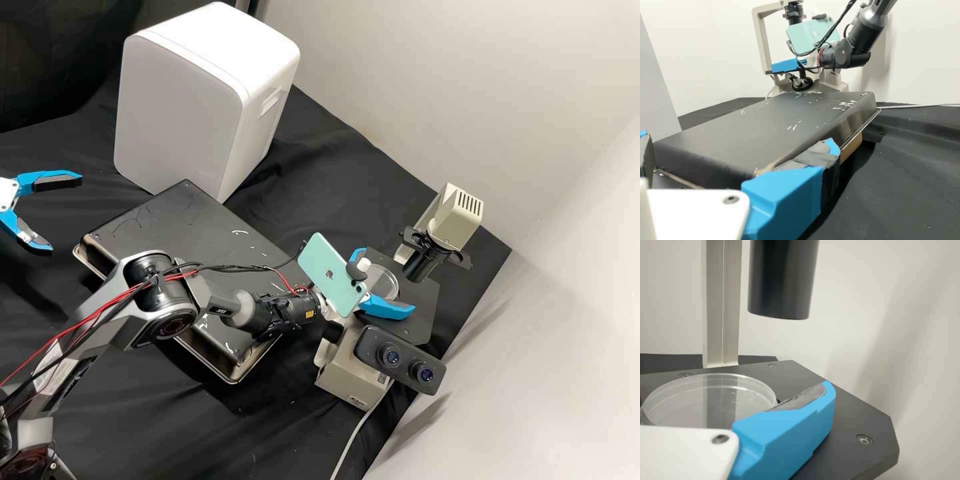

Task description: Place the petri dish on the bench

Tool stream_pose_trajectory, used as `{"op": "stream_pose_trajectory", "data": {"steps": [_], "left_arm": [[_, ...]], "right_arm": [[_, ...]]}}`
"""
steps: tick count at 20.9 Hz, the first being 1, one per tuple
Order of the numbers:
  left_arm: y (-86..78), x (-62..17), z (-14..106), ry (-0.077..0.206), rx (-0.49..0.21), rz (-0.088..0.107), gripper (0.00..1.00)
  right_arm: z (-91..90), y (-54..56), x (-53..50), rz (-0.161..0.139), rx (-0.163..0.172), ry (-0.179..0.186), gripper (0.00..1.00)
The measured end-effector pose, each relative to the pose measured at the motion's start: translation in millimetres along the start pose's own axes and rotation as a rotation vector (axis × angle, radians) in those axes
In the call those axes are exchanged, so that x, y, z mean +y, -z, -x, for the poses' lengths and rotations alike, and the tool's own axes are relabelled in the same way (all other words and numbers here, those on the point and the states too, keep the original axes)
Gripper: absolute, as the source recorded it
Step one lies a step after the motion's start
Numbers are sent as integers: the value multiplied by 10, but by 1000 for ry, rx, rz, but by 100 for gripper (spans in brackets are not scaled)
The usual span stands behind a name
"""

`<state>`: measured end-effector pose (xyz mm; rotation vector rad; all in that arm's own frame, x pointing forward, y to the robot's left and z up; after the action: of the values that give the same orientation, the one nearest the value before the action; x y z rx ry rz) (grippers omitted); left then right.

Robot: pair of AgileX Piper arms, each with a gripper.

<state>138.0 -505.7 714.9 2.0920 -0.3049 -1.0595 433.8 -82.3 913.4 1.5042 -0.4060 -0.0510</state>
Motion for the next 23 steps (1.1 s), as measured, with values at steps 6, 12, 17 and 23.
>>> {"op": "stream_pose_trajectory", "data": {"steps": [6,12,17,23], "left_arm": [[-1,-13,-4,8,-3,1,100],[-9,-19,-4,13,-17,-5,100],[-3,-19,-3,13,-13,-5,100],[-3,-19,-3,13,-13,-5,100]], "right_arm": [[0,11,-7,3,7,3,0],[1,25,-19,7,21,15,0],[1,38,-31,9,28,21,0],[2,47,-38,8,30,22,0]]}}
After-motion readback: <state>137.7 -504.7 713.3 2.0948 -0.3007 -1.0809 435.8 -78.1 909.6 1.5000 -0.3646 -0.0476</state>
